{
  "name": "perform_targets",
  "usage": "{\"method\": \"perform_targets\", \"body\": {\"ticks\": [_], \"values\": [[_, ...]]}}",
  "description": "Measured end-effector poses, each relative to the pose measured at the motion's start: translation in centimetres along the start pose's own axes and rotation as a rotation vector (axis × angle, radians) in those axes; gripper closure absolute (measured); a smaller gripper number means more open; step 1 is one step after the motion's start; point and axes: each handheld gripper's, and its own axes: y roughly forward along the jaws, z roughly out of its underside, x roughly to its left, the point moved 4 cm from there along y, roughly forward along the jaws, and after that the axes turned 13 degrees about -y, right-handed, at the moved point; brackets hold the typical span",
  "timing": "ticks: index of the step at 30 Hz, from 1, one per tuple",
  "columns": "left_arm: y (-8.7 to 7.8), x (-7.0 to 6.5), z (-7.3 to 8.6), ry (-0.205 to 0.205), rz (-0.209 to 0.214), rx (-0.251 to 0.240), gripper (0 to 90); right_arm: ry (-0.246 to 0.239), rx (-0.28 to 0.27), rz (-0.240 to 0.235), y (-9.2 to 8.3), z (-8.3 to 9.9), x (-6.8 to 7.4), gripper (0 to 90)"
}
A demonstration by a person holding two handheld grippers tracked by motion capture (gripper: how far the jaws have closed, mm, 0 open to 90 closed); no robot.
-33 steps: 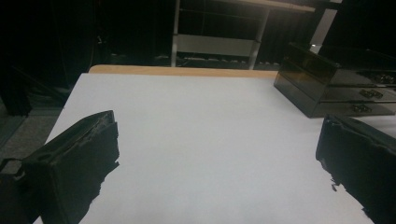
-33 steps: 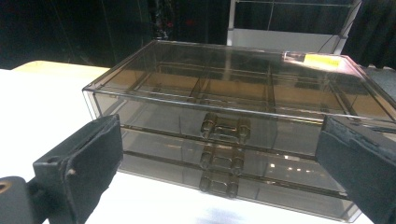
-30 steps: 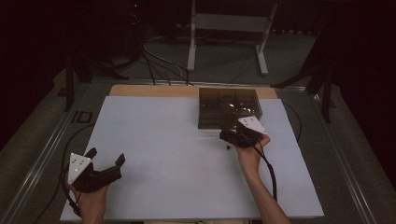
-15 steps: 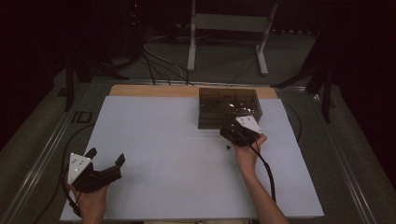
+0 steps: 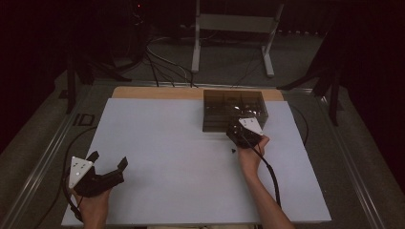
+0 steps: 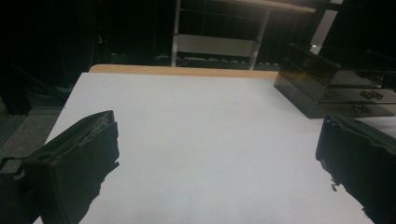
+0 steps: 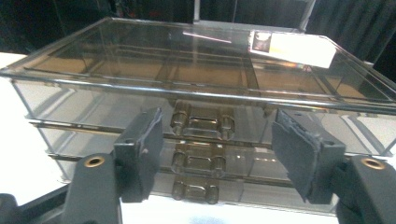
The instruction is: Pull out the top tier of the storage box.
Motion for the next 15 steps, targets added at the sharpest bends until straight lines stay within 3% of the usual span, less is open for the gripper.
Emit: {"method": "perform_targets", "body": {"ticks": [15], "values": [[-0.02, 0.03, -0.01, -0.001, 0.000, 0.000, 0.2, 0.016, 0.011, 0.017, 0.27, -0.03, 0.50, 44.7]]}}
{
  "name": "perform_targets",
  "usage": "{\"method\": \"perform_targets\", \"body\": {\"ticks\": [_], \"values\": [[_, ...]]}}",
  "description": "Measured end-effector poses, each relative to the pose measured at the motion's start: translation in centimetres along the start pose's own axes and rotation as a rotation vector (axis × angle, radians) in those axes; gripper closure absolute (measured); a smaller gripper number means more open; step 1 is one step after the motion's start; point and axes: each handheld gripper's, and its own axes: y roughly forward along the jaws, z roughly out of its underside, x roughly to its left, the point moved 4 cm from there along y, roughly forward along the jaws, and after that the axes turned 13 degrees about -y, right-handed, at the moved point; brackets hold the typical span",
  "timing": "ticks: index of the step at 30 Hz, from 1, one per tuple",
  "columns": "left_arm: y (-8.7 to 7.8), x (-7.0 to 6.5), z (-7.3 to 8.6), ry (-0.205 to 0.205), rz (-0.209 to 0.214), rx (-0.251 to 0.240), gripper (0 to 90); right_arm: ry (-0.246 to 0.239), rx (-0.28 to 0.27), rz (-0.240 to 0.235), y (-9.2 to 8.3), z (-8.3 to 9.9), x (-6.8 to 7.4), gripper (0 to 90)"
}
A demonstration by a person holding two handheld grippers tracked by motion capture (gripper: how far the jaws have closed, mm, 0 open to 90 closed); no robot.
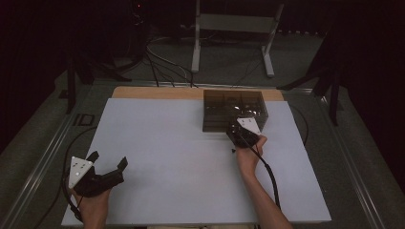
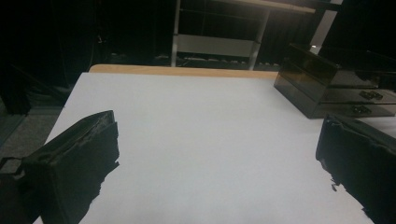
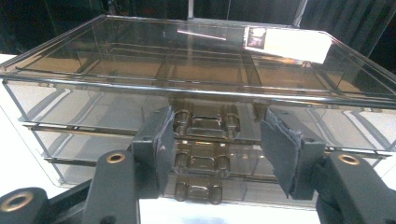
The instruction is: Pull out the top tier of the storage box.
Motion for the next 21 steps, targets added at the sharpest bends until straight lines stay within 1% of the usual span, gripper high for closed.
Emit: {"method": "perform_targets", "body": {"ticks": [6, 7, 9, 11, 14, 17, 20, 21], "values": [[0.01, -0.03, 0.01, 0.002, 0.001, 0.001, 0.3, -0.002, 0.002, -0.003, 0.10, -0.02, 0.18, 48.3], [0.01, -0.03, 0.01, 0.001, 0.001, 0.001, 0.3, 0.004, 0.004, -0.003, 0.15, -0.01, 0.24, 49.1], [0.01, -0.03, 0.01, 0.001, 0.001, 0.001, 0.3, 0.007, 0.006, -0.001, 0.19, 0.03, 0.26, 49.1], [0.00, -0.03, 0.01, 0.001, 0.001, 0.000, 0.3, 0.017, 0.010, -0.009, 0.25, 0.12, 0.41, 48.9], [-0.01, -0.02, 0.01, 0.001, 0.002, 0.001, 0.3, 0.013, 0.005, -0.012, 0.33, 0.17, 0.70, 48.9], [-0.01, -0.02, 0.01, 0.001, 0.002, 0.001, 0.3, 0.007, 0.007, -0.006, 0.34, 0.19, 0.77, 49.9], [0.00, -0.06, 0.02, 0.001, 0.002, 0.001, 0.3, 0.007, 0.016, 0.007, 0.39, 0.34, 0.78, 55.1], [-0.01, -0.07, 0.02, 0.002, 0.003, 0.002, 0.3, 0.007, 0.017, 0.010, 0.40, 0.36, 0.78, 55.3]]}}
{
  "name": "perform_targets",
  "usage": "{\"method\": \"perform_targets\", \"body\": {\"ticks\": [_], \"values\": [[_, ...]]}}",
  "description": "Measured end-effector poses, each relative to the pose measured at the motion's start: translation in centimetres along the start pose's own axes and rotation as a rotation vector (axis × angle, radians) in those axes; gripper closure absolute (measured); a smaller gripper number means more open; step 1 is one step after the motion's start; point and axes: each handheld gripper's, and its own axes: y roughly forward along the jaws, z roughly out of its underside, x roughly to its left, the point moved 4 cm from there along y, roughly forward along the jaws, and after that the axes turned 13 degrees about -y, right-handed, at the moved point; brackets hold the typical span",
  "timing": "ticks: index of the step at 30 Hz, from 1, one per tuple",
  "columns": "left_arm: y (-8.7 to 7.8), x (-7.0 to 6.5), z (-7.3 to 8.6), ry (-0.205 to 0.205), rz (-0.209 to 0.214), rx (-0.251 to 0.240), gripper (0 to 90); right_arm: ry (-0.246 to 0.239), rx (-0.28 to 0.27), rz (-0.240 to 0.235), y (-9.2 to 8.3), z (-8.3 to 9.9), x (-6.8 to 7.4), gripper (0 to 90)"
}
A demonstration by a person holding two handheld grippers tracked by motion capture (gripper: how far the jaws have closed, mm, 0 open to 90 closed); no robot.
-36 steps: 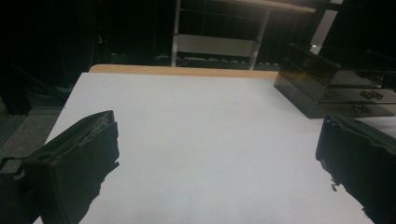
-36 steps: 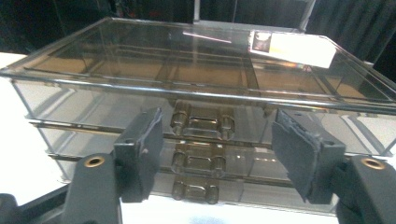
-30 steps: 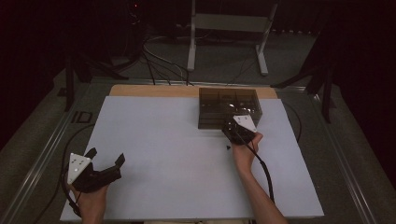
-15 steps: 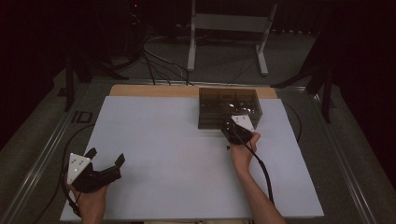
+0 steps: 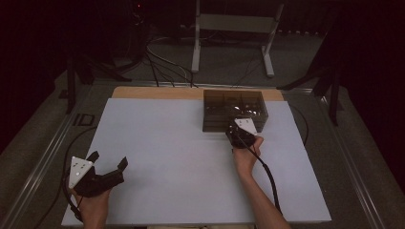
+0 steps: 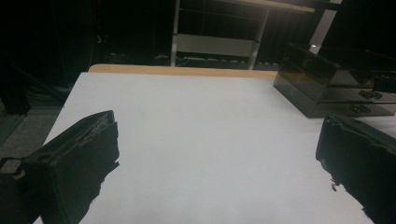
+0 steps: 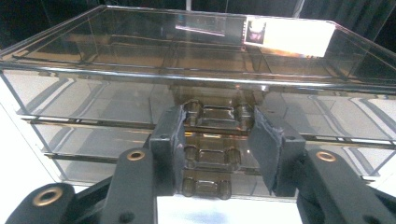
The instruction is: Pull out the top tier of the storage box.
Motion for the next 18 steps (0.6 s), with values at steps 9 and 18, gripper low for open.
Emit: {"method": "perform_targets", "body": {"ticks": [9, 18], "values": [[0.01, -0.03, 0.00, 0.000, 0.001, 0.000, 0.3, 0.034, 0.005, -0.002, 0.00, 0.01, 0.03, 56.0], [-0.01, 0.00, -0.02, -0.001, 0.000, -0.002, 0.3, 0.034, 0.024, -0.008, -0.03, -0.15, -0.03, 56.5]]}}
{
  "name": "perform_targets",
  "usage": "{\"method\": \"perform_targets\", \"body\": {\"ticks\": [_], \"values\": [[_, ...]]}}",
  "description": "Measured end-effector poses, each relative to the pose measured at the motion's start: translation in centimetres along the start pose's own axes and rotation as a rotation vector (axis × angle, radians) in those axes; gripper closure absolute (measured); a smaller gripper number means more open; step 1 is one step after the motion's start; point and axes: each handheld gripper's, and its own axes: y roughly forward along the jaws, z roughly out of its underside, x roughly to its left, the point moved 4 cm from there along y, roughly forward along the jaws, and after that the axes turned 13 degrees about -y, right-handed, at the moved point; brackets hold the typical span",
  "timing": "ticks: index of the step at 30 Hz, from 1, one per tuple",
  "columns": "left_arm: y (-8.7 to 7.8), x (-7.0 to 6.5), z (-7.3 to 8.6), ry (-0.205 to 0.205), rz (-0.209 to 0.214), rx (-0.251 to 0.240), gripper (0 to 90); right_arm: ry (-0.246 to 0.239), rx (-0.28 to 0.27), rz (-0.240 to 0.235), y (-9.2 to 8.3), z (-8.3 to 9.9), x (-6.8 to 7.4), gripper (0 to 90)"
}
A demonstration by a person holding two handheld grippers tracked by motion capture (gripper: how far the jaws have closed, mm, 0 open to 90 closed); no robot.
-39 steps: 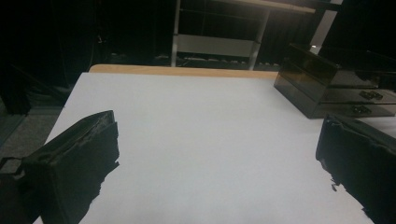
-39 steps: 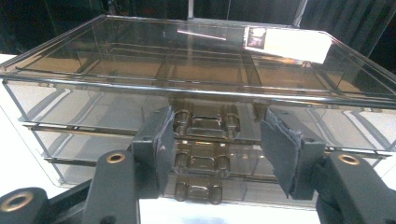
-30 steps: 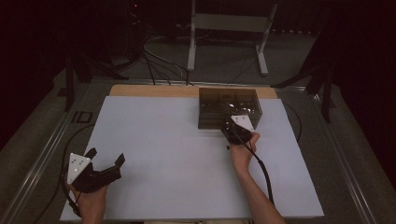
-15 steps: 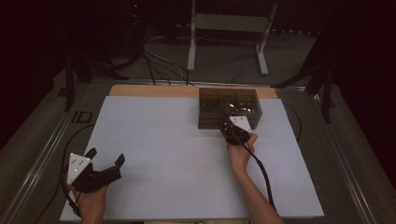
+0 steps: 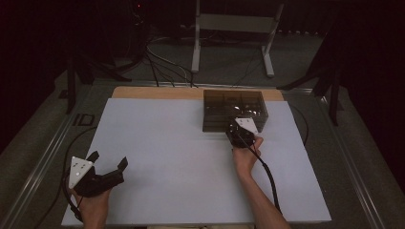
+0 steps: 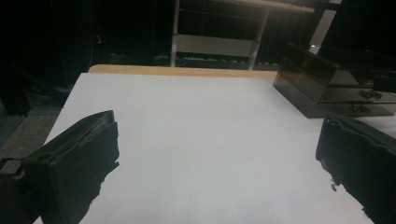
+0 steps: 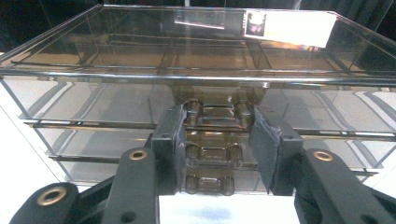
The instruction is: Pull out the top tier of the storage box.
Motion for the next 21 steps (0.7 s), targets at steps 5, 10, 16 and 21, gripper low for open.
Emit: {"method": "perform_targets", "body": {"ticks": [5, 10, 16, 21], "values": [[0.0, 0.0, 0.0, 0.000, -0.001, 0.001, 0.3, 0.000, 0.002, -0.003, -0.2, 0.1, 0.0, 56.5], [0.0, 0.0, 0.0, 0.002, -0.001, 0.001, 0.3, -0.004, 0.001, -0.004, -0.5, 0.2, 0.0, 56.5], [0.0, 0.0, 0.0, 0.002, -0.001, 0.002, 0.3, -0.012, -0.003, -0.006, -1.0, 0.4, 0.1, 56.4], [0.0, 0.0, 0.0, 0.001, -0.002, 0.002, 0.3, -0.013, -0.006, -0.010, -1.6, 0.7, 0.2, 56.3]]}}
